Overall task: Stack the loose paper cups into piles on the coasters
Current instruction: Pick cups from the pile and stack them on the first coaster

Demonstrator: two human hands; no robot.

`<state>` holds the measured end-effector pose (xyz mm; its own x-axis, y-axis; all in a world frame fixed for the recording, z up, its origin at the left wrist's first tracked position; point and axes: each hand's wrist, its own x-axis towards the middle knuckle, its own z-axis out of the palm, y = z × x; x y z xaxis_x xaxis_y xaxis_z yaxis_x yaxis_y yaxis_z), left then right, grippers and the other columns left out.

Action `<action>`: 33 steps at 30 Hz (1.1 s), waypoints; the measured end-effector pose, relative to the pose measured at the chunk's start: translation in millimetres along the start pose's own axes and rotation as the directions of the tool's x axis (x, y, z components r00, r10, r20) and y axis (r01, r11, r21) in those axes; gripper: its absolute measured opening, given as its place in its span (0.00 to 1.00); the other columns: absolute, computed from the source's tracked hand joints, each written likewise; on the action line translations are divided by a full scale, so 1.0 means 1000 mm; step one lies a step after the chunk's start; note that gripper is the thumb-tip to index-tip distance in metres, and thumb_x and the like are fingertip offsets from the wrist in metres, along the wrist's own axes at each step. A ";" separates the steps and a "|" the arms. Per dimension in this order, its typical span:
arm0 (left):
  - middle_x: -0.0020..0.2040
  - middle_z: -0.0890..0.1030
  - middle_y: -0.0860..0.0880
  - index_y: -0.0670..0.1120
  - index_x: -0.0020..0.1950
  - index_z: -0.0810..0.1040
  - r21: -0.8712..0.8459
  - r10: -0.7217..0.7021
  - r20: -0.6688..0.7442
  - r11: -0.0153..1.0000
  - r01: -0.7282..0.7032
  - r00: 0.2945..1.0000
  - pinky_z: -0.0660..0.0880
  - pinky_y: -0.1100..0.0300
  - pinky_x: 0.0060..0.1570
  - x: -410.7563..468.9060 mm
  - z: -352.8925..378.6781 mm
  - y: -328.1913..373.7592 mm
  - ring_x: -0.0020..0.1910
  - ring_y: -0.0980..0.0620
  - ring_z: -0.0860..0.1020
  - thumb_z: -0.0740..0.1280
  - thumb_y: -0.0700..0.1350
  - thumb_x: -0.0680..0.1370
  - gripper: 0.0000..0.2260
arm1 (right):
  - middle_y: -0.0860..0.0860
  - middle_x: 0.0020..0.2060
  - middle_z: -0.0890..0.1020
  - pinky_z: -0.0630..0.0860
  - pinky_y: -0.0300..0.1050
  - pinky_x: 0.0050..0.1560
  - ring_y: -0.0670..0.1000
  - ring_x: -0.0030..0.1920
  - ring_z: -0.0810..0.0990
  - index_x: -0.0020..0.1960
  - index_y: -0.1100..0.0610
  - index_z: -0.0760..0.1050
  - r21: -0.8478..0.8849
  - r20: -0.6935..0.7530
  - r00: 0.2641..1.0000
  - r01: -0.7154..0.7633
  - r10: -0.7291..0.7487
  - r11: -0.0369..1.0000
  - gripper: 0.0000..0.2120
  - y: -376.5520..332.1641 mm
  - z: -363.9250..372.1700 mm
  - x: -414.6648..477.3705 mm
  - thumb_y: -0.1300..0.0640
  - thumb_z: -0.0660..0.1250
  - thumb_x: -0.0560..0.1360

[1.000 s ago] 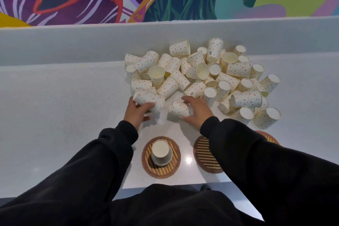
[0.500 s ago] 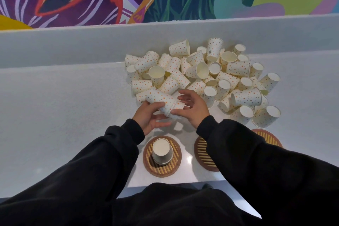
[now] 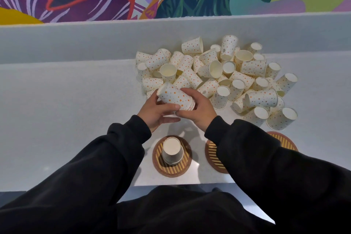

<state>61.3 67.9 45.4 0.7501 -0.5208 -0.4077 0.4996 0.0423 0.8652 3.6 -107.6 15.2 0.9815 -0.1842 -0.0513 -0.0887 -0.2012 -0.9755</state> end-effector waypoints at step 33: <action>0.60 0.78 0.63 0.60 0.66 0.67 0.853 0.283 0.119 0.461 -0.244 0.952 0.80 0.56 0.58 -0.091 -0.026 -0.082 0.60 0.61 0.77 0.81 0.57 0.68 0.32 | 0.41 0.62 0.81 0.75 0.45 0.65 0.42 0.61 0.77 0.67 0.45 0.77 -0.295 0.300 0.949 -0.007 0.100 0.955 0.31 0.038 0.008 -0.090 0.53 0.82 0.67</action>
<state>-36.7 133.6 4.0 0.8038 -0.5850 -0.1081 -0.3223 -0.5809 0.7475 -86.6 -91.2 -18.9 0.9733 0.0934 -0.2099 -0.1417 -0.4751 -0.8684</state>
